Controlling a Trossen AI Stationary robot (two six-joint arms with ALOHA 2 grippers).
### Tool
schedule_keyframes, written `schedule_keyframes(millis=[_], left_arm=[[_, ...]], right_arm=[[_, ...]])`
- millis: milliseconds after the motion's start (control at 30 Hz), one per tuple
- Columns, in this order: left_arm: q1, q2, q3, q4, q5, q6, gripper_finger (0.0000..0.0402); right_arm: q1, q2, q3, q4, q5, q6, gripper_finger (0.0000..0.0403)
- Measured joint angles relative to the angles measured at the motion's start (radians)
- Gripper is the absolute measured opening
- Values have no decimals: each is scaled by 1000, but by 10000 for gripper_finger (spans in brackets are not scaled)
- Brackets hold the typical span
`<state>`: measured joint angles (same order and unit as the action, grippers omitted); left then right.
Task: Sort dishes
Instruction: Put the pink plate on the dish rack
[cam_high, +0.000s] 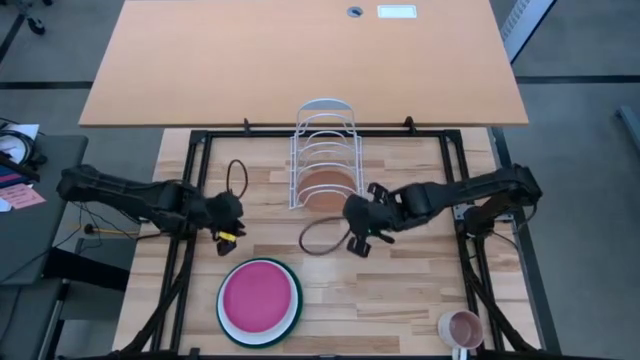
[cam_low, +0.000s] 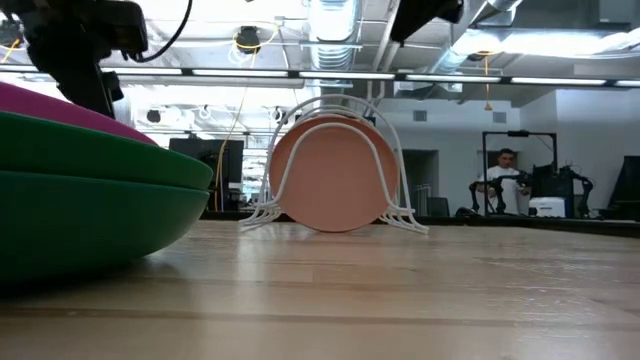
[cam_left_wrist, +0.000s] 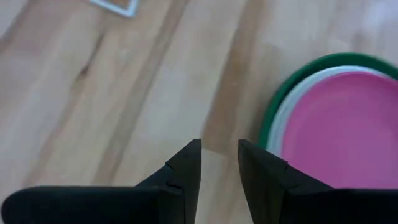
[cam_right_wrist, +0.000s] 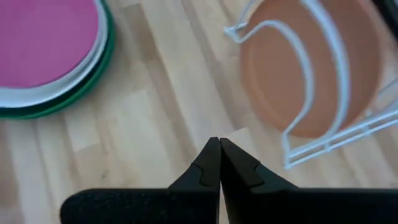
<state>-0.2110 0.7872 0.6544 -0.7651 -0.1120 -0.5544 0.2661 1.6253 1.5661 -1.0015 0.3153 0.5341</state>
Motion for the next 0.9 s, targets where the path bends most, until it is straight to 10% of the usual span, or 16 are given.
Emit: schedule_keyframes(millis=[467, 900], left_arm=[[-380, 143, -3, 200, -31, -166, 101], [-464, 301, -3, 163, -168, -258, 101]], right_arm=[[77, 0, 0, 16, 0, 26, 26], [68, 0, 0, 20, 1, 74, 26]])
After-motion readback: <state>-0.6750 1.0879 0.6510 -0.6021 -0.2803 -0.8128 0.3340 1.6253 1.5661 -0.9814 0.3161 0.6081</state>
